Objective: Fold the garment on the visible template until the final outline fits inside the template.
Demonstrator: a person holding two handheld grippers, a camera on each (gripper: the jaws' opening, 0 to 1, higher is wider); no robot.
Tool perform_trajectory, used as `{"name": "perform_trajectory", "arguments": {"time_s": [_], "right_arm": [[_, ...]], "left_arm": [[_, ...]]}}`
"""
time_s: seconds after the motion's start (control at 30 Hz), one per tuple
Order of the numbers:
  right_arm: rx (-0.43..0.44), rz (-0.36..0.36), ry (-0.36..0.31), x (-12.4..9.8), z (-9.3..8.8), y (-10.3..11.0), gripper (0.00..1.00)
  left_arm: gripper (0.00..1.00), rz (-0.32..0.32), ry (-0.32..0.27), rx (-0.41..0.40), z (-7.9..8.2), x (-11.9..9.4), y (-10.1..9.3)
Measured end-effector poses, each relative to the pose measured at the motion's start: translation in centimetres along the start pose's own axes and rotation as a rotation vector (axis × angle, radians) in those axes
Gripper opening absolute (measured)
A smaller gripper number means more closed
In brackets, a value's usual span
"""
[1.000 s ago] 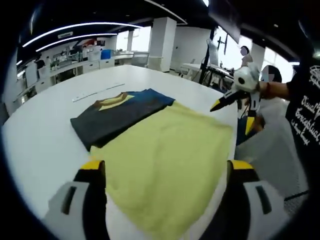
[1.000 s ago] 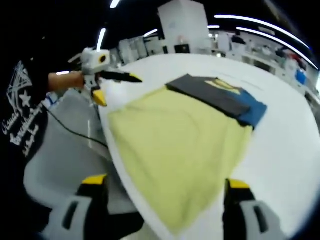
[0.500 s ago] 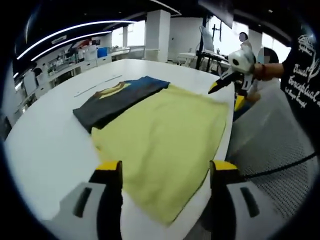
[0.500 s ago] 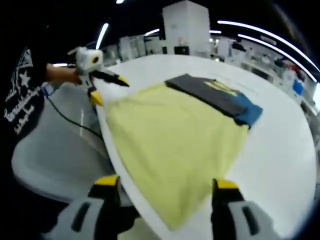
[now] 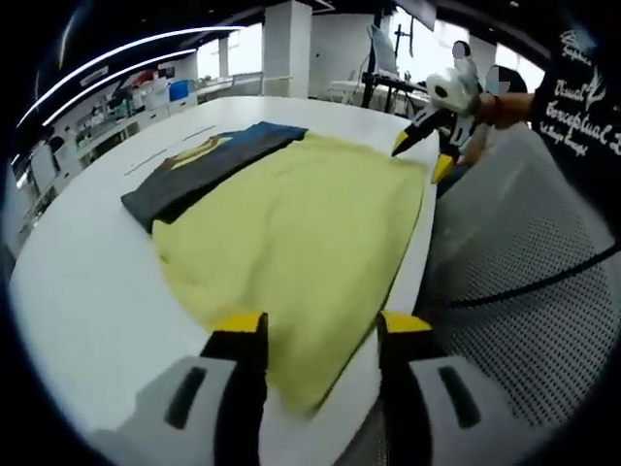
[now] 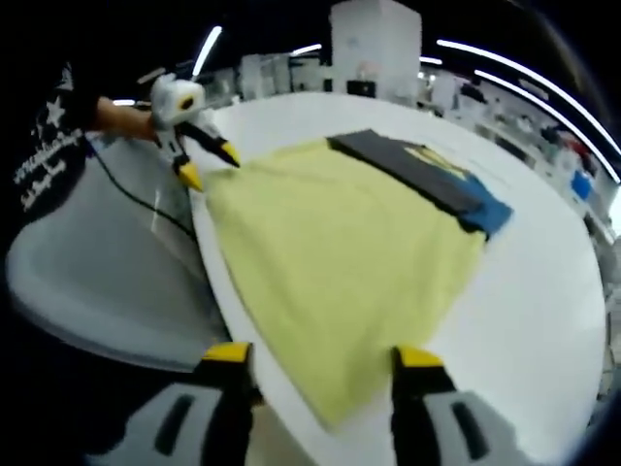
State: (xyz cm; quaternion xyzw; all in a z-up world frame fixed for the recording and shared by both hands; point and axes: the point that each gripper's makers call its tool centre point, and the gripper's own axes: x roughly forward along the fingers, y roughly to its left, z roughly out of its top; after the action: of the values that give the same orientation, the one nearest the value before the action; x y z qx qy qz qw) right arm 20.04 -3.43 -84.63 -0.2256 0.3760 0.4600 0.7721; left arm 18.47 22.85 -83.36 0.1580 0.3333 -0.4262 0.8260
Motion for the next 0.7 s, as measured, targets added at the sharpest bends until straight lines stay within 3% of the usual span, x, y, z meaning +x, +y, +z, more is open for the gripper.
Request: {"name": "perform_trajectory", "arguments": {"time_s": [0.1, 0.3, 0.33, 0.47, 0.7], "right_arm": [[-0.055, -0.010, 0.037, 0.1, -0.6, 0.0, 0.51], [-0.027, -0.010, 0.014, 0.1, -0.4, -0.1, 0.47], [-0.025, -0.010, 0.012, 0.1, -0.3, -0.1, 0.46], [0.008, -0.009, -0.014, 0.0, -0.2, -0.6, 0.38], [0.043, -0.027, -0.024, 0.1, -0.2, -1.9, 0.18]], "left_arm": [[0.39, -0.001, 0.029, 0.042, -0.6, -0.1, -0.3], [0.36, 0.009, 0.073, 0.095, -1.6, -0.3, 0.0], [0.35, 0.014, 0.028, 0.077, -0.9, -0.1, 0.0], [0.32, 0.014, 0.057, 0.069, -1.1, -0.1, 0.1], [0.10, 0.034, 0.070, 0.073, -0.8, 0.0, 0.8]]}}
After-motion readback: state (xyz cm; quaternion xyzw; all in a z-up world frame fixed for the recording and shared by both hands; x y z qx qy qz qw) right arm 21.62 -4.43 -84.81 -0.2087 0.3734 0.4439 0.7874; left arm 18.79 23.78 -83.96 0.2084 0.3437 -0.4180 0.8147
